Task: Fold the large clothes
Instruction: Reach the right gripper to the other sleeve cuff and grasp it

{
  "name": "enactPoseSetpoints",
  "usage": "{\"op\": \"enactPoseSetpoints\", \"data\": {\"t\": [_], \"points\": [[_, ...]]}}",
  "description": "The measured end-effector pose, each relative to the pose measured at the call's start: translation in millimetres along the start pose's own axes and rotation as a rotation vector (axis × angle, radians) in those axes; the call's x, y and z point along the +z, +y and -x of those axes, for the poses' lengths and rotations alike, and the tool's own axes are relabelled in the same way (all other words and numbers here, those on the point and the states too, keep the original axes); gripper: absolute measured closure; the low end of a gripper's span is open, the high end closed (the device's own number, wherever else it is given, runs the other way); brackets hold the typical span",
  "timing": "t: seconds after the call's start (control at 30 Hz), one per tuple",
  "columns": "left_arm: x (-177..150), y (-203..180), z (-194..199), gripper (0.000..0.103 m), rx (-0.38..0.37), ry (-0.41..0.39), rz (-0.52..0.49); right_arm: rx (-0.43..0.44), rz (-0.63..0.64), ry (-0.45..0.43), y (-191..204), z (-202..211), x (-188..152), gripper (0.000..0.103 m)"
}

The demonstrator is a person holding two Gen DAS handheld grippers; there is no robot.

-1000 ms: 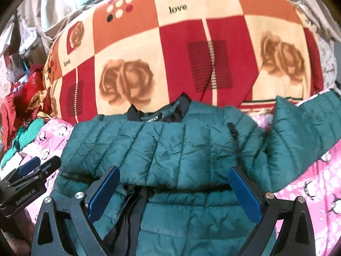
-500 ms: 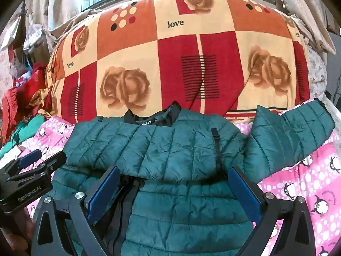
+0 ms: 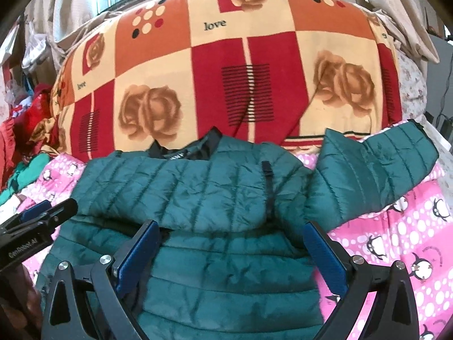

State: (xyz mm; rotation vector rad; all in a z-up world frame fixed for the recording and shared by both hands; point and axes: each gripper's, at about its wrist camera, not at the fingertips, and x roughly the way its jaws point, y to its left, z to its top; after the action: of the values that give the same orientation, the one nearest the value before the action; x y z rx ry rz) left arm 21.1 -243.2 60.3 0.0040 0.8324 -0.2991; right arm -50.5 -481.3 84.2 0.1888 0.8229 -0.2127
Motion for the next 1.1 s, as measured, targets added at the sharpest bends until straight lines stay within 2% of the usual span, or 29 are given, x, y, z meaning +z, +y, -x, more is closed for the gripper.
{"op": "enactPoseSetpoints", "data": {"t": [0.23,0.4,0.5,0.8,0.9,0.97,1.03,1.1], "points": [[-2.0,-11.5,-13.3,0.019,-0.03,0.03,-0.007,-0.063,-0.077,-0.019,-51.1,-1.7,9.8,0.001],[-3.9,-14.7,-22.4,0.019,-0.027,0.048,-0.021,-0.173,-0.122,-0.039,-102.3,-2.2,24.3,0.001],[-4.1,-12.3,-28.5,0.019,-0.025,0.056,-0.018,-0.229,-0.167,-0.04,-136.7,-4.7,31.1,0.001],[-3.7,3.3,-48.1,0.019,-0.004,0.065,0.015,-0.307,-0.385,-0.021,-241.2,-26.8,29.9,0.002],[-3.1,10.4,-53.2,0.019,-0.003,0.071,0.035,-0.36,-0.405,-0.03,-268.2,-30.3,34.7,0.002],[-3.6,14.4,-56.4,0.019,-0.005,0.078,0.05,-0.383,-0.405,-0.038,-281.1,-32.6,39.4,0.005],[-4.1,17.1,-59.9,0.019,-0.008,0.085,0.062,-0.396,-0.415,-0.047,-294.9,-34.2,45.1,0.015],[-5.4,18.7,-63.5,0.019,-0.006,0.093,0.065,-0.403,-0.419,-0.053,-304.2,-36.2,50.3,0.018]]}}
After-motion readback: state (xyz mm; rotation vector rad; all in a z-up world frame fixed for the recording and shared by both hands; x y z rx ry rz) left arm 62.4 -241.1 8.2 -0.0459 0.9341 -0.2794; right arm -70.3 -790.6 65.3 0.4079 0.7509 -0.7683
